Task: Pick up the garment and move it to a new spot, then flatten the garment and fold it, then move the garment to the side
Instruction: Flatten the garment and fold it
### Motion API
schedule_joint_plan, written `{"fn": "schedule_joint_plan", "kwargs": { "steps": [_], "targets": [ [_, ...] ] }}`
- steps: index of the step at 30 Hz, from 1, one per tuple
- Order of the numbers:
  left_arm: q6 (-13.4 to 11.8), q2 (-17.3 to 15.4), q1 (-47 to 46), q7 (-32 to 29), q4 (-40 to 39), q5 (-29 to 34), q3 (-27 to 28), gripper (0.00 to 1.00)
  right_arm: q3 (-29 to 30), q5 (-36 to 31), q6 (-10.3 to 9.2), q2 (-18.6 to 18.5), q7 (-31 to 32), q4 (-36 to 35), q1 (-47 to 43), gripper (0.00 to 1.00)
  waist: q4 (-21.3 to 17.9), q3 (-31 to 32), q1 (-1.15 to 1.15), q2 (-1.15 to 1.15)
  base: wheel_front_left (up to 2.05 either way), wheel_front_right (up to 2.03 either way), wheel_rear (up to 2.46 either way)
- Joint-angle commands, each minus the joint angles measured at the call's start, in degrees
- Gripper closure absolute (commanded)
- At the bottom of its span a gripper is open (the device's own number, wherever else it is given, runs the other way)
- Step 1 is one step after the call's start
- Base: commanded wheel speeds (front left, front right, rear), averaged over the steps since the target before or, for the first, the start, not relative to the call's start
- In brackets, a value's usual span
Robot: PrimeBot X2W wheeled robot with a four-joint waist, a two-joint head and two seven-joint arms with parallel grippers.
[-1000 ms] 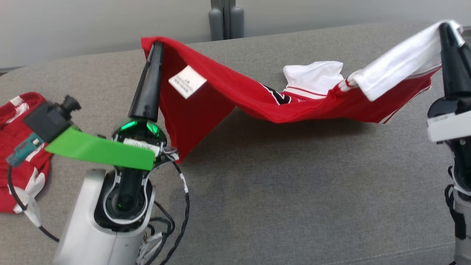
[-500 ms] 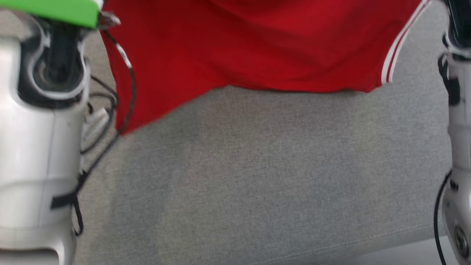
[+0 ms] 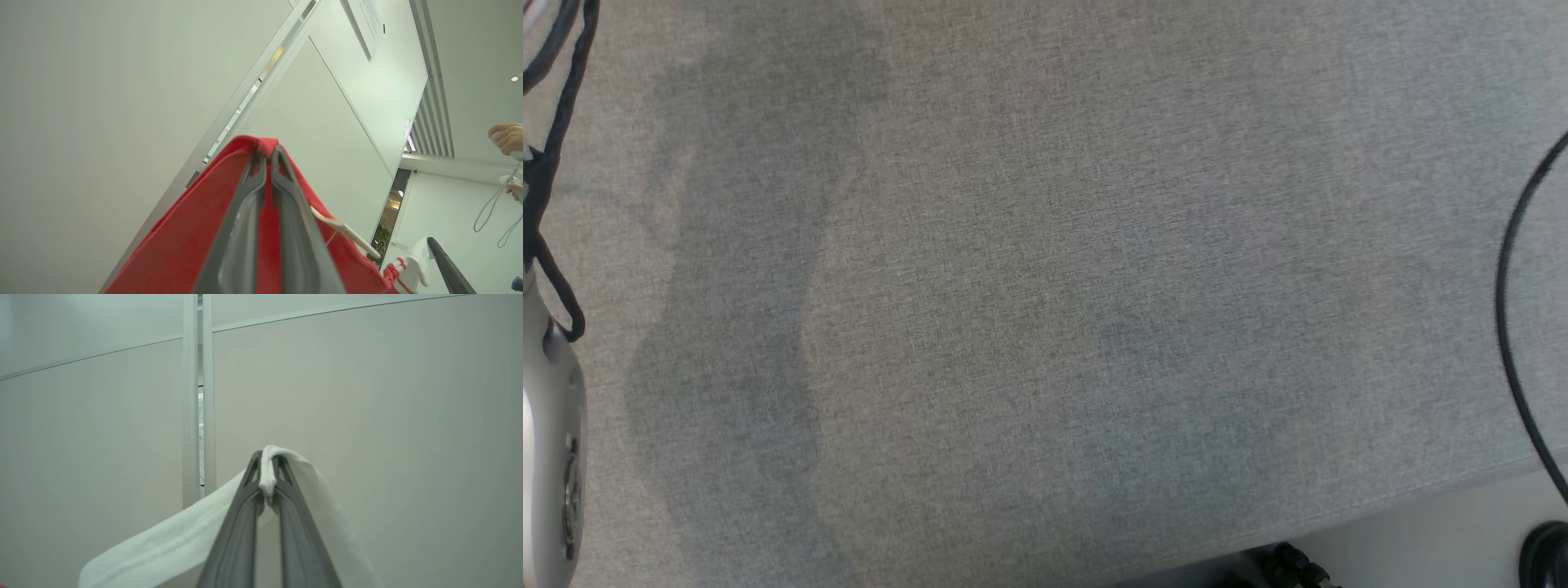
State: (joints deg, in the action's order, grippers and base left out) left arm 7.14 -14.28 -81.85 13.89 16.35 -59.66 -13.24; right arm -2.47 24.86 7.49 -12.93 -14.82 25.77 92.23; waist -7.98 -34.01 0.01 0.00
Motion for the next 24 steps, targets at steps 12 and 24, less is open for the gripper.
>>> {"fn": "schedule_joint_plan", "kwargs": {
  "steps": [12, 24],
  "targets": [
    [0.41, -0.93, 20.45, 1.29, -0.98, -1.63, -0.64, 1.00, -8.68, 5.01, 0.00, -4.65, -0.38, -1.26, -19.23, 1.00, 1.45, -2.06, -0.01, 0.00, 0.00, 0.00, 0.00],
    [0.42, 5.29, 43.70, 1.25, 1.66, -3.76, 0.82, 1.00, -13.65, 16.79, 0.00, -11.42, 6.54, -5.29, -50.34, 1.00, 3.17, 6.41, -0.01, 0.00, 0.00, 0.00, 0.00]
  ]
}}
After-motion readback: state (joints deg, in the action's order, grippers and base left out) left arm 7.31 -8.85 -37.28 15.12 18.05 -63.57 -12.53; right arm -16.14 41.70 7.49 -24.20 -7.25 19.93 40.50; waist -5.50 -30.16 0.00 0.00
